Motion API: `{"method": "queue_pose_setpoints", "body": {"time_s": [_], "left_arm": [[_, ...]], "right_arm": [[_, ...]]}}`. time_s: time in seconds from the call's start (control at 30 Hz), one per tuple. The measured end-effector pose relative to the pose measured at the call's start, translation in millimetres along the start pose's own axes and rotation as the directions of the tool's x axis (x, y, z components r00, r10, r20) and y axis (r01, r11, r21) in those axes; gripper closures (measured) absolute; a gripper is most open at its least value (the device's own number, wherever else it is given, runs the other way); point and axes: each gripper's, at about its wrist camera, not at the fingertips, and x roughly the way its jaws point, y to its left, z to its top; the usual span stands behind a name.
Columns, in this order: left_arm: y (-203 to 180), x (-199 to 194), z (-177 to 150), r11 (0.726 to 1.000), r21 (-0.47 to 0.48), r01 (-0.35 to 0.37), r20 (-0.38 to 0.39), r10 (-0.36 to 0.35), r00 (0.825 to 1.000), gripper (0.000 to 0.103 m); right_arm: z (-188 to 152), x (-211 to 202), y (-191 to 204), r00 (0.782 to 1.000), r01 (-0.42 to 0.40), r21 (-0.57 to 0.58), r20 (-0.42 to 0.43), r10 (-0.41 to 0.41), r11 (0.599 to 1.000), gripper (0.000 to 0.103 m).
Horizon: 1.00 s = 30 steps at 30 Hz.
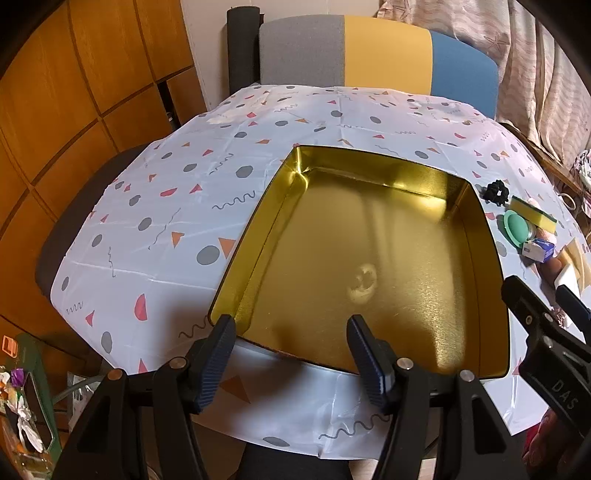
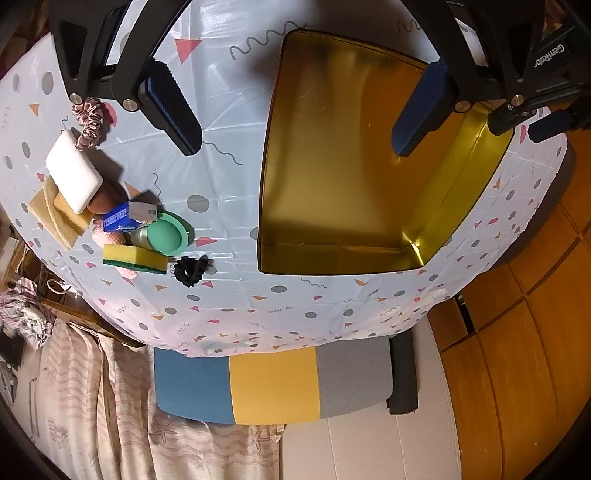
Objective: Organize rigid objects
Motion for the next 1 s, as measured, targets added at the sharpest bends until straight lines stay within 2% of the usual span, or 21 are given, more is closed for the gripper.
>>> {"method": "queue_pose_setpoints", "body": {"time_s": [1.0], "left_arm": [[2.6, -2.5, -1.8, 1.0, -0.011, -0.013, 0.004, 0.013, 1.0, 0.04]], "right_arm": [[-1.1, -1.9, -0.5, 1.0, -0.016, 0.02, 0.004, 0.016, 1.0, 0.0]]}}
